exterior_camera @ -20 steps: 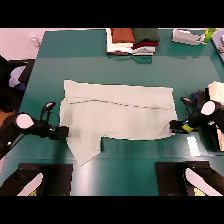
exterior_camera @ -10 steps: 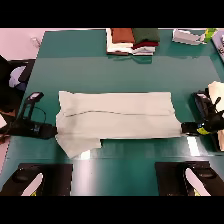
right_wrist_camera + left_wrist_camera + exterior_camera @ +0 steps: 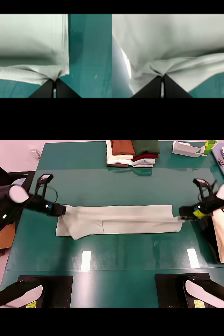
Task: Fold the shirts.
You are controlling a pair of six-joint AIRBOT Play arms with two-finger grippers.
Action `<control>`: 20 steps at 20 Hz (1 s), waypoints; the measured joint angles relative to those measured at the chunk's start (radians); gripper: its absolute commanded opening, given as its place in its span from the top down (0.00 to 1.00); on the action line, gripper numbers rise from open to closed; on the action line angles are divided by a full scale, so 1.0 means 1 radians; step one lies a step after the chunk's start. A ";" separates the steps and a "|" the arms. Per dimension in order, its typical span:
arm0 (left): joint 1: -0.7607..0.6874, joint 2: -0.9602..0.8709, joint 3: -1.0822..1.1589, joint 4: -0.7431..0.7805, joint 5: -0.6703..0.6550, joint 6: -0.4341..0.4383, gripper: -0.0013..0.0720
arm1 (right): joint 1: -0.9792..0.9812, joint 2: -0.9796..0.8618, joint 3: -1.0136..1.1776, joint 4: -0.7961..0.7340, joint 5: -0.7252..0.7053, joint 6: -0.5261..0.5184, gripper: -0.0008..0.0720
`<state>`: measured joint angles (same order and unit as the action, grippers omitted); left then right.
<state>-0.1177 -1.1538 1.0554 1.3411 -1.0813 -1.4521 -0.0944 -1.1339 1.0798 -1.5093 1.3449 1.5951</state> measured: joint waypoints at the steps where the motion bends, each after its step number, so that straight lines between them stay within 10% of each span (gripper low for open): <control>1: 0.000 -0.056 0.037 0.003 0.031 0.009 0.95 | 0.000 -0.055 0.042 0.005 -0.010 0.001 0.97; 6: 0.000 -0.238 0.150 0.009 0.142 0.033 0.95 | 0.000 -0.291 0.229 0.041 -0.035 0.002 0.96; 7: 0.000 -0.254 0.159 0.009 0.150 0.034 0.85 | 0.000 -0.323 0.256 0.050 -0.037 0.002 0.89; 8: 0.000 -0.267 0.167 0.010 0.158 0.036 0.57 | 0.000 -0.353 0.282 0.062 -0.040 0.002 0.56; 10: 0.002 -0.281 0.180 0.008 0.166 0.035 0.44 | -0.001 -0.394 0.328 0.087 -0.048 0.000 0.44; 13: 0.001 -0.290 0.212 -0.006 0.134 0.023 0.46 | -0.017 -0.410 0.371 0.111 -0.051 -0.014 0.44; 15: 0.001 -0.293 0.230 -0.018 0.091 0.017 0.92 | -0.043 -0.393 0.353 0.119 -0.049 -0.024 0.26; 20: 0.001 -0.295 0.246 -0.099 0.031 0.014 0.95 | -0.119 -0.357 0.202 0.126 -0.044 -0.034 0.20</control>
<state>-0.1169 -1.4490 1.3014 1.2419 -1.0504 -1.4376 -0.2134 -1.4906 1.2819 -1.3838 1.3010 1.5612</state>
